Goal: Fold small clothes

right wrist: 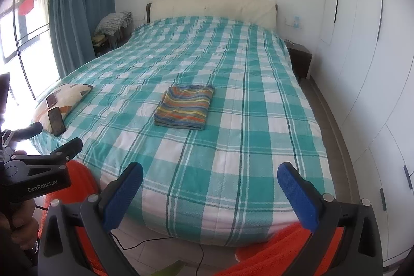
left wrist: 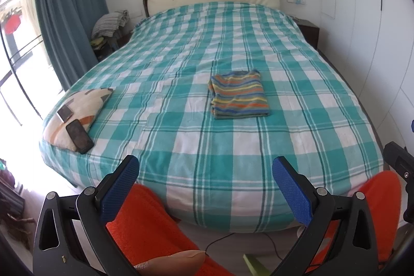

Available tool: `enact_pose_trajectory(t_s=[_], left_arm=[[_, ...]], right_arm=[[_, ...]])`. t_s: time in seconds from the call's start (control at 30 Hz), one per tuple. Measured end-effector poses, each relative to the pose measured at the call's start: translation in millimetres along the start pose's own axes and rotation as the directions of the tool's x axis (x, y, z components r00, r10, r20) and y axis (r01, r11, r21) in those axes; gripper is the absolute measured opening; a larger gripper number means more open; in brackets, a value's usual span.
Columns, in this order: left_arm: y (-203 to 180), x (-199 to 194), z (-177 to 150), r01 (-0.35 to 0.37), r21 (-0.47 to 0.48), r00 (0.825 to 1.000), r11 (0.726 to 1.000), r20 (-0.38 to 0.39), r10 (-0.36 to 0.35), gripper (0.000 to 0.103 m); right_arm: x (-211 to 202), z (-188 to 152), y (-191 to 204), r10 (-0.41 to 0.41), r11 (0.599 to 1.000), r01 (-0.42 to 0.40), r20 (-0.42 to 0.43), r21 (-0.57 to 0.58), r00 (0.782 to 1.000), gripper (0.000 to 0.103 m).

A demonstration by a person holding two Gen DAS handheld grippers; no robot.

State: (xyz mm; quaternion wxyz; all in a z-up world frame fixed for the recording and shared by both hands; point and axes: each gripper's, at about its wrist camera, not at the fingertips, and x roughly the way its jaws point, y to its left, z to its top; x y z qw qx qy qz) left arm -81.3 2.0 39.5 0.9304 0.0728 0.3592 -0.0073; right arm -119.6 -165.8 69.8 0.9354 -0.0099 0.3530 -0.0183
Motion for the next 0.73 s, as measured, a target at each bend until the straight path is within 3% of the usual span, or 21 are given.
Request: enact_pose_trajectory(t_s=[0.43,0.6,0.73], left_arm=[[8.1,6.2,-0.6,0.022,-0.012,0.999,1.000,-0.030,-0.023,0.102],[7.9,2.2,-0.9,0.058,-0.019,0.998,0.998,-0.015,-0.059,0.102],[4.7,-2.4,-0.8,0.038,-0.003,0.999,0.999,0.014,-0.038,0.102]], right_arm=[[4.4,0.5,7.8,0.017,1.000,-0.017,-0.023,-0.008,1.000,0.102],[5.0,0.3,7.4,0.018,1.000,-0.018,-0.022,-0.006,1.000,0.102],[5.2,0.6,6.9,0.025,1.000,-0.025,-0.022,0.004,0.999,0.102]])
